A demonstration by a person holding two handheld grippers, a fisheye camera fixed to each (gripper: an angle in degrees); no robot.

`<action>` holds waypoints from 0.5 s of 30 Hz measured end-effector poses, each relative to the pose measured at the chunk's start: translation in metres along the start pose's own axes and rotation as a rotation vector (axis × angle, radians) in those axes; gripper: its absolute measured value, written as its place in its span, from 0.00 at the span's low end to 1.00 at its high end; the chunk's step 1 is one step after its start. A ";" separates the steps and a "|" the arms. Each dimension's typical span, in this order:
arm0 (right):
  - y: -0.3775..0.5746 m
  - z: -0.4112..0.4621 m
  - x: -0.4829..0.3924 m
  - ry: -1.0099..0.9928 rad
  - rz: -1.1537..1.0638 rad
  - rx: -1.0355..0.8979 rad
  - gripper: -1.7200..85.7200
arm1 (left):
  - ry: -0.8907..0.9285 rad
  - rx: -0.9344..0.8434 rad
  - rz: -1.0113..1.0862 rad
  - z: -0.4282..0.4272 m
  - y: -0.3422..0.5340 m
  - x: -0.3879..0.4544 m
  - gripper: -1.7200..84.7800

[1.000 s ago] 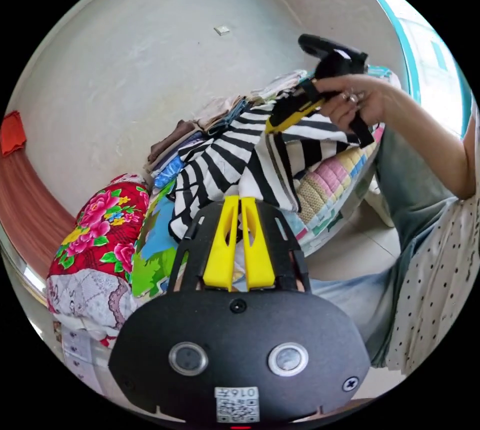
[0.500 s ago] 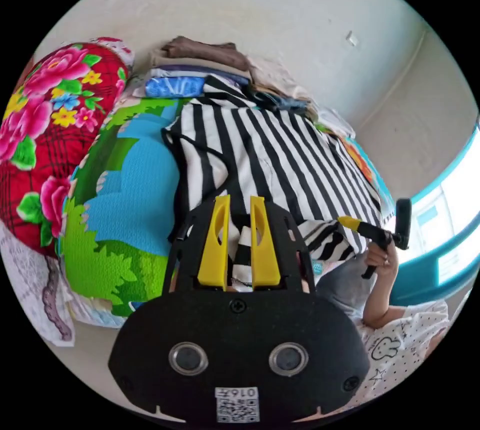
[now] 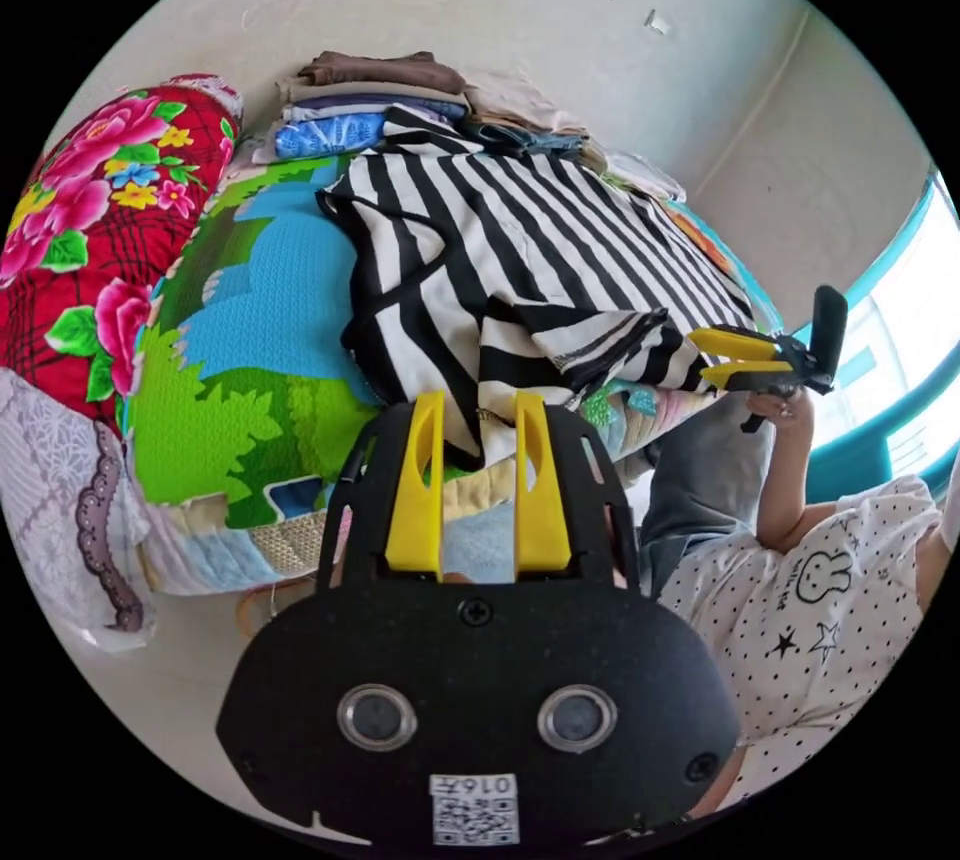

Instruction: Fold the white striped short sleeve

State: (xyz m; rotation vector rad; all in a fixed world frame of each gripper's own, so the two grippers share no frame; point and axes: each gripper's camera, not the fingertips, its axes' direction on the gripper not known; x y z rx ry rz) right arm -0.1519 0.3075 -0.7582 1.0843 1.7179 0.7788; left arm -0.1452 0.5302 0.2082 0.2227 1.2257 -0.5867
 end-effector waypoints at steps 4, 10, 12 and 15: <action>-0.016 0.014 -0.036 0.111 -0.053 -0.061 0.15 | -0.019 -0.041 0.036 0.004 -0.002 -0.002 0.14; -0.034 0.006 -0.073 0.169 -0.095 -0.044 0.03 | 0.081 -0.052 0.183 0.013 0.003 0.000 0.04; -0.038 -0.002 -0.084 0.134 -0.145 -0.062 0.03 | 0.098 -0.065 0.200 0.009 0.003 -0.011 0.03; -0.042 -0.020 -0.106 0.042 -0.257 -0.063 0.03 | 0.155 -0.078 0.251 0.001 0.007 -0.019 0.03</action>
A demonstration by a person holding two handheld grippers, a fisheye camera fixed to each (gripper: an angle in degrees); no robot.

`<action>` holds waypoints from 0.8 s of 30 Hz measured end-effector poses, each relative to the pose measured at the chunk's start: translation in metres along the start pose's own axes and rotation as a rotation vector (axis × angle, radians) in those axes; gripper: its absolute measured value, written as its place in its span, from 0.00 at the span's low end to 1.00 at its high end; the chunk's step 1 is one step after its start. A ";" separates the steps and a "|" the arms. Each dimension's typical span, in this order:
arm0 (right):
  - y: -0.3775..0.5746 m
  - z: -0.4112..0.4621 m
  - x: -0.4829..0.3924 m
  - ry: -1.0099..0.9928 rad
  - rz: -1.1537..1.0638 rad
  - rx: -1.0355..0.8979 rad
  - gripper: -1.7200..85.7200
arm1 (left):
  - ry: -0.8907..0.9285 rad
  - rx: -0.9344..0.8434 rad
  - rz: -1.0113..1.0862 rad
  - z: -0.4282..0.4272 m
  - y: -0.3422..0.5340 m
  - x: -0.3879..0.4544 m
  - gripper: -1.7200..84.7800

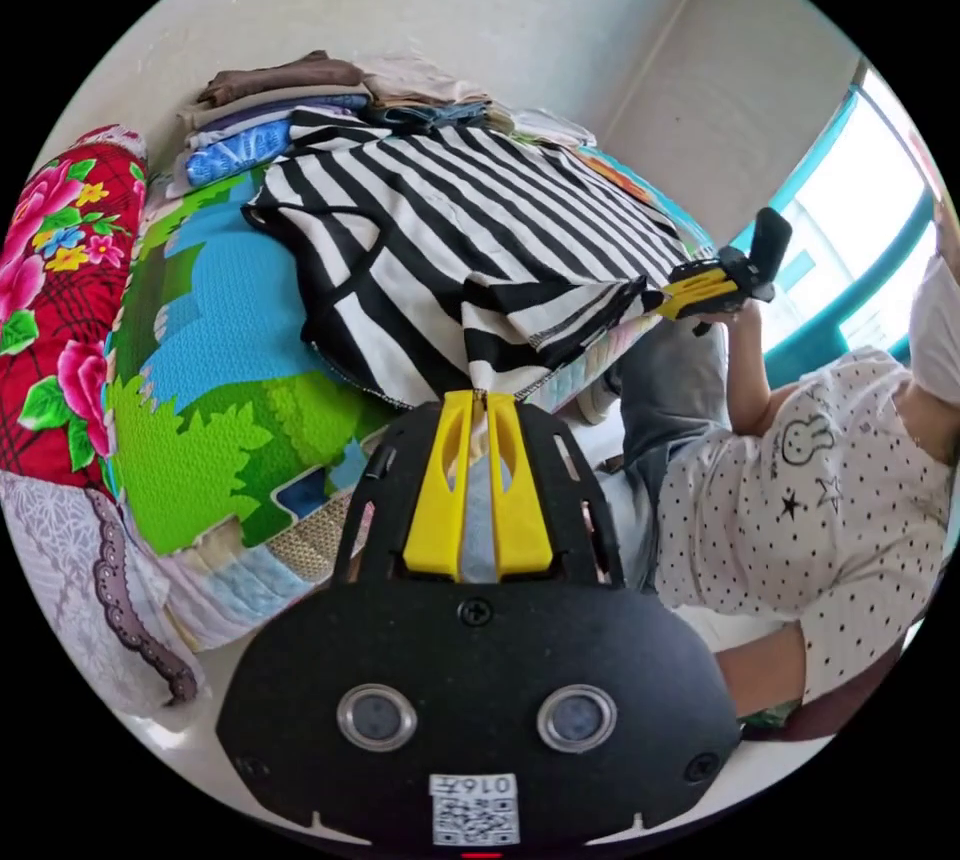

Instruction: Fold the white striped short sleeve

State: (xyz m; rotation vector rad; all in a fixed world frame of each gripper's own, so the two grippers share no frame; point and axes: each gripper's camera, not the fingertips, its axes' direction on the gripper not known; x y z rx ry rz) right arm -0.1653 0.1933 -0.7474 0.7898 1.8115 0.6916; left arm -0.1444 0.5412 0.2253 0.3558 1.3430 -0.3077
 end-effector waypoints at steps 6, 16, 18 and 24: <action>-0.010 0.010 -0.046 -0.089 -0.231 -0.203 0.07 | -0.059 -0.129 -0.015 0.017 0.016 0.003 0.07; -0.031 -0.051 -0.097 0.058 -0.381 0.175 0.13 | -0.148 0.020 -0.052 0.031 0.012 0.056 0.08; -0.038 -0.040 -0.109 0.093 -0.411 0.102 0.13 | -0.146 -0.031 -0.050 0.058 0.007 0.064 0.08; -0.050 -0.023 -0.123 -0.076 -0.447 -0.132 0.12 | -0.127 0.006 -0.147 0.065 0.021 0.065 0.08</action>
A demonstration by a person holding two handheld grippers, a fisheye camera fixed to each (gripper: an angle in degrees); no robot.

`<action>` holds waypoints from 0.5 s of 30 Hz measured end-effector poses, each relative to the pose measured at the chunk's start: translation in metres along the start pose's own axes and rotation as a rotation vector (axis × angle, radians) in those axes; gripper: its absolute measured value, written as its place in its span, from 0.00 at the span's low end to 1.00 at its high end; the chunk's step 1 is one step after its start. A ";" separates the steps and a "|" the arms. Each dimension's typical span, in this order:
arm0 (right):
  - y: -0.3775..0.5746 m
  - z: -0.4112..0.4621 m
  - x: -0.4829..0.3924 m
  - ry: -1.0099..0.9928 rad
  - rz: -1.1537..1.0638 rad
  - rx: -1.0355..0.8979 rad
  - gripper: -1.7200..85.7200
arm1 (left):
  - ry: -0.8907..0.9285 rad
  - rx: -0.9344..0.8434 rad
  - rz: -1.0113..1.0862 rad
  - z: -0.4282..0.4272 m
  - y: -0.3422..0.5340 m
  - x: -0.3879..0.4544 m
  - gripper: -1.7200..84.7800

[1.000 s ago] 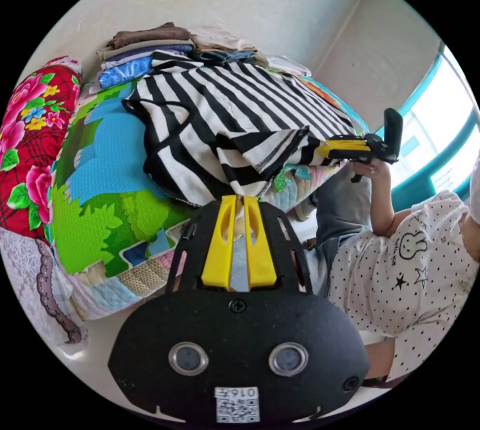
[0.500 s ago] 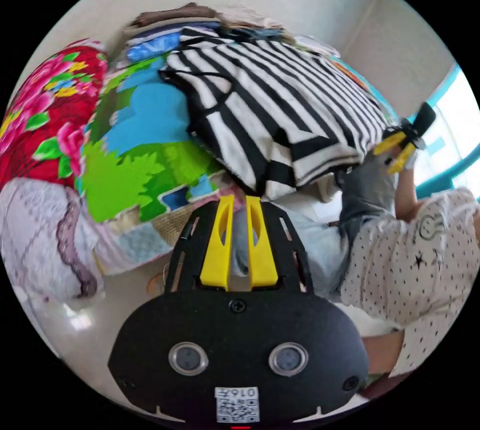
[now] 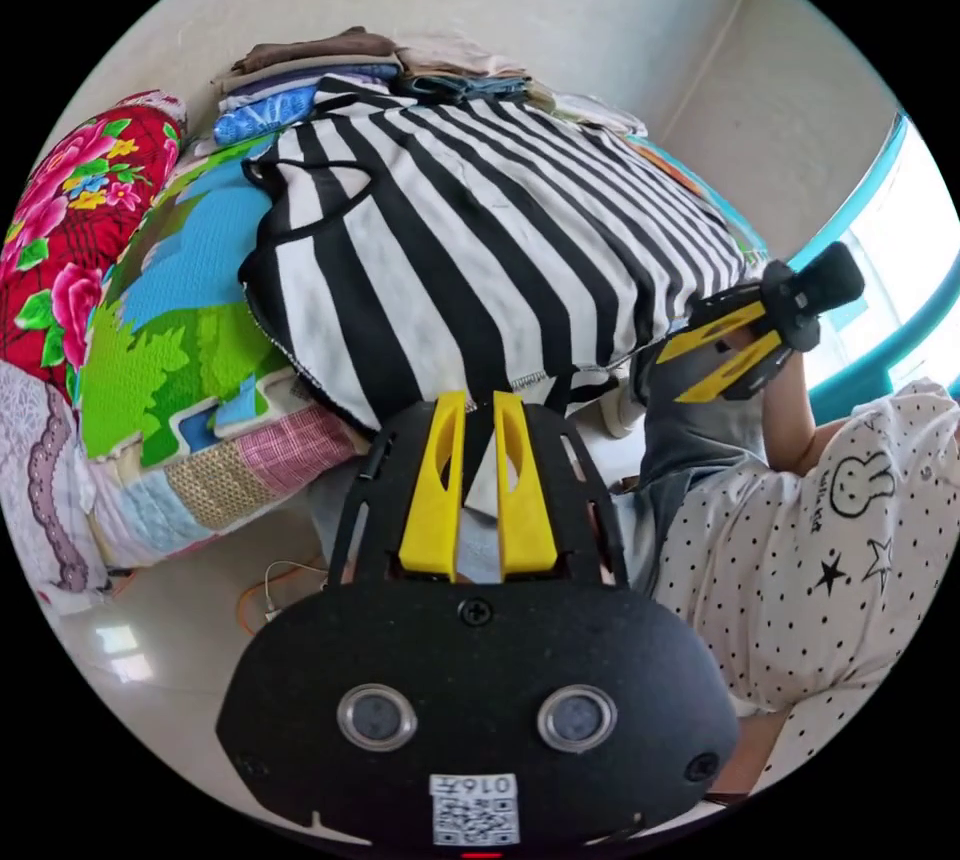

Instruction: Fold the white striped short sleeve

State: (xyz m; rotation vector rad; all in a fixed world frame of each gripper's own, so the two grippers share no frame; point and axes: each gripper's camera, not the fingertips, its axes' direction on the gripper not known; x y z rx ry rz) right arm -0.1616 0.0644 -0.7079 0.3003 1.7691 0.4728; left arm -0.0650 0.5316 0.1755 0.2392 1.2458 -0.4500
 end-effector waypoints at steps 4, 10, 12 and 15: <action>-0.004 0.015 -0.007 0.049 0.003 -0.036 0.13 | -0.061 -0.002 -0.043 -0.008 0.015 0.002 0.08; -0.025 0.017 -0.004 0.100 0.065 -0.012 0.14 | -0.144 -0.052 -0.145 -0.016 0.037 0.001 0.11; -0.028 0.015 -0.003 0.105 0.064 -0.024 0.14 | -0.069 -0.109 -0.118 -0.006 0.040 0.002 0.14; -0.028 0.009 -0.002 0.110 0.069 -0.020 0.14 | 0.021 -0.126 -0.073 0.004 0.040 0.008 0.14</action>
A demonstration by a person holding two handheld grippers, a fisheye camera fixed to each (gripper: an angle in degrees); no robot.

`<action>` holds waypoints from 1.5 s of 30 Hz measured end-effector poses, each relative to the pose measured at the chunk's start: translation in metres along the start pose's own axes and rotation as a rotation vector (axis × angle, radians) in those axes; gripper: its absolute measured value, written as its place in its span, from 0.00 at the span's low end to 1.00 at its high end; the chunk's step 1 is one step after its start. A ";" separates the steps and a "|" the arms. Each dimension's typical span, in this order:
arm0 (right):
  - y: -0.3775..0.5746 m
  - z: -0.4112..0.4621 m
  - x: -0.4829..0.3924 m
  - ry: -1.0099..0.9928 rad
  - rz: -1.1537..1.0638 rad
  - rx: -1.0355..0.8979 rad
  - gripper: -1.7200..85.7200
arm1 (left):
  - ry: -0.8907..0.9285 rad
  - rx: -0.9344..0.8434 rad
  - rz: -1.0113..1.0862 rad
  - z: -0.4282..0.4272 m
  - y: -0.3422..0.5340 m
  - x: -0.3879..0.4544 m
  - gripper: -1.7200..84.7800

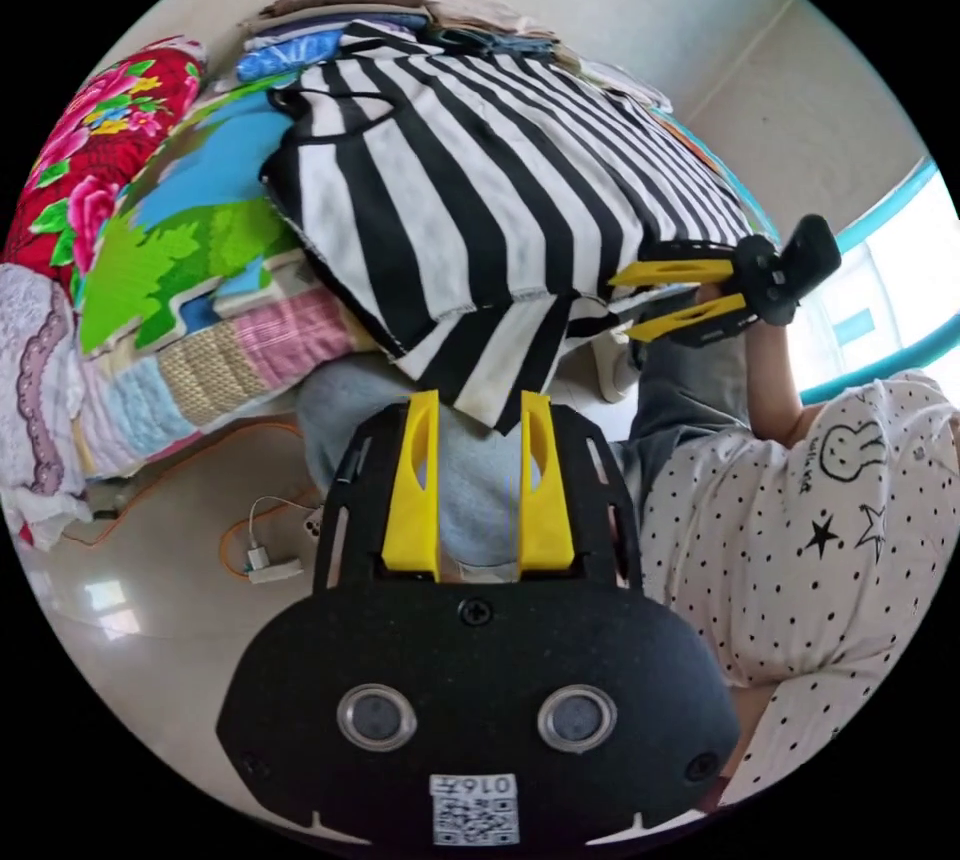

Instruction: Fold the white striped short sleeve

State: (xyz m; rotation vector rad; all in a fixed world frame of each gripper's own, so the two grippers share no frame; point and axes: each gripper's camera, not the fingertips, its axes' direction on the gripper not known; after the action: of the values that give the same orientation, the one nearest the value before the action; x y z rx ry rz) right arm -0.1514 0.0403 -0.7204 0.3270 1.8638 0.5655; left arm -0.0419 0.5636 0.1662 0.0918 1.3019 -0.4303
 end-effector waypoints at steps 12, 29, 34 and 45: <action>0.013 -0.041 0.008 0.024 0.001 0.086 0.14 | -0.021 0.078 0.050 -0.021 -0.009 0.010 0.01; -0.027 -0.043 0.051 0.244 0.065 0.183 0.04 | 0.091 0.296 0.007 -0.064 -0.042 -0.011 0.04; -0.017 -0.044 0.114 0.060 0.300 0.152 0.03 | -0.031 0.297 -0.006 -0.069 -0.018 -0.010 0.12; 0.020 -0.025 0.186 -0.130 0.451 0.100 0.04 | 0.006 0.230 -0.055 -0.051 0.001 -0.023 0.02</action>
State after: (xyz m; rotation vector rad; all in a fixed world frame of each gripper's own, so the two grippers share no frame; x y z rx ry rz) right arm -0.2416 0.1411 -0.8523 0.8440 1.6994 0.7347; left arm -0.0923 0.5861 0.1741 0.2498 1.2593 -0.6266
